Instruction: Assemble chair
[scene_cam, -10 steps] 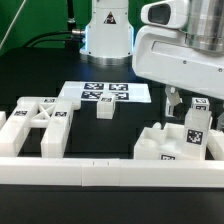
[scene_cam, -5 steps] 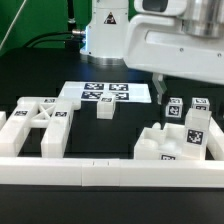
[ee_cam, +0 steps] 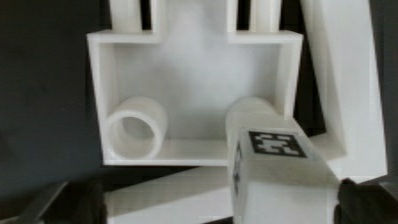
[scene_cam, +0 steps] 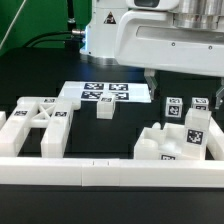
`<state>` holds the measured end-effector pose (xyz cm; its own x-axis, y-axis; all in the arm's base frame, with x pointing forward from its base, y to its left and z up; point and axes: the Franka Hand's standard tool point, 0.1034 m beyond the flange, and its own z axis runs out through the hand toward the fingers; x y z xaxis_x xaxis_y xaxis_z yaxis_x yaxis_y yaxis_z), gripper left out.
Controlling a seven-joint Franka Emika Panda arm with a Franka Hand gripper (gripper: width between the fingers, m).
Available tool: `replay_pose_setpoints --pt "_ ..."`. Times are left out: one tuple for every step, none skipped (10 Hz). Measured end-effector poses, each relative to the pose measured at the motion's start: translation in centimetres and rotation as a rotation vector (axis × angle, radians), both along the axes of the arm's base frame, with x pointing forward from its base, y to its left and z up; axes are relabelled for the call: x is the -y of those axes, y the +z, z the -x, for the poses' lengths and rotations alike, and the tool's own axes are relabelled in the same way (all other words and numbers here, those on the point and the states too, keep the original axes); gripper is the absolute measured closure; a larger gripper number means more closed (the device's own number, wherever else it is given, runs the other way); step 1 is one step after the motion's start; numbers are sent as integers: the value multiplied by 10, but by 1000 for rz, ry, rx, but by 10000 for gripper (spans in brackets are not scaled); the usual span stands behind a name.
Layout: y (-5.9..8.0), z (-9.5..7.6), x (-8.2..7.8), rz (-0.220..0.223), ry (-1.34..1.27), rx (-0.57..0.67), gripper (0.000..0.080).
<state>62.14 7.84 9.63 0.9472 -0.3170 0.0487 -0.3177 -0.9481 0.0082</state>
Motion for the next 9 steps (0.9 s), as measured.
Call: replay_pose_setpoints --pt "1 0 0 0 6 2 151" --pt "8 10 5 -7 80 19 151" --pt "14 30 17 -20 110 30 151" --pt "9 49 31 -16 117 28 151" --pt "-3 60 47 -5 142 39 151" --pt "-13 69 56 2 130 33 151" --pt "-11 67 52 -1 135 31 151" --pt "-10 66 51 0 138 35 151" --pt "-11 66 52 0 137 33 151"
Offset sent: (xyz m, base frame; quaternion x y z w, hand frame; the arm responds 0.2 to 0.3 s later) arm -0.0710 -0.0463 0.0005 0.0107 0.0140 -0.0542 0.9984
